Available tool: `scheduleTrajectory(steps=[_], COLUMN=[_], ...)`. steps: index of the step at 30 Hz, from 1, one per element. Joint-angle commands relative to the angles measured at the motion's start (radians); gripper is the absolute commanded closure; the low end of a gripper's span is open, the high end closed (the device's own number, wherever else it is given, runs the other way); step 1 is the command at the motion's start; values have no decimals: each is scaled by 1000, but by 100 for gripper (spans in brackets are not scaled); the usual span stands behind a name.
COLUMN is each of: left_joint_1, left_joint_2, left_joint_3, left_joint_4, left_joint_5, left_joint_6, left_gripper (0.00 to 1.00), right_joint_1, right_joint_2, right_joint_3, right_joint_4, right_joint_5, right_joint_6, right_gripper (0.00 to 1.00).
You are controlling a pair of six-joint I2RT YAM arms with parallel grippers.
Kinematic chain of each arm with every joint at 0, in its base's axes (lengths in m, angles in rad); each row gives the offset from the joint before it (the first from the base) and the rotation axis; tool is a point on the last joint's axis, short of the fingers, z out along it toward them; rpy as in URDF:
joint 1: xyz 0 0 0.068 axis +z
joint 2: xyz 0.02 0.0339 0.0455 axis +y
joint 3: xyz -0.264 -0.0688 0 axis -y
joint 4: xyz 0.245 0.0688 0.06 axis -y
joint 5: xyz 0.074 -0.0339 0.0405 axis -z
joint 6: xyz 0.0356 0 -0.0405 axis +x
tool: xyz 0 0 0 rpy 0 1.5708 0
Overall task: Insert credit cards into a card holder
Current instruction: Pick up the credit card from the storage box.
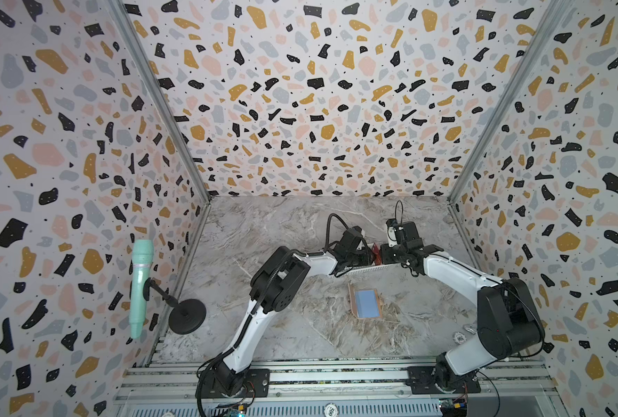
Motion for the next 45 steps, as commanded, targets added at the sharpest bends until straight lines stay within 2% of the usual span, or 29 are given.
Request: scheduleTrajectory(steps=[1,15,21,27,38,45], left_joint_1=[-5,-5,-5,-5,-1,0], left_joint_2=[48,43,36,15,-192,-411], left_joint_3=[9,4,3,-9,-139,-355], left_joint_4=[-48,-39,-37,-49,-50,140], left_joint_5=[9,13,14,-2,-55,-36], left_joint_6=[2,2,4,22,83,26], left_gripper=[62,62,63,63,58,58], right_joint_1=[12,17,27,31,45,45], right_joint_2=[16,58,70,61,-44,-154], right_joint_3=[-2,4,20,28,-6,-51], right_joint_4=[-13,-9,-17,-22,-11,6], right_joint_5=[-12,3,29,45,19,-19], right_joint_6=[6,5,5,4,32,78], right_gripper=[69,79,90,96,97,97])
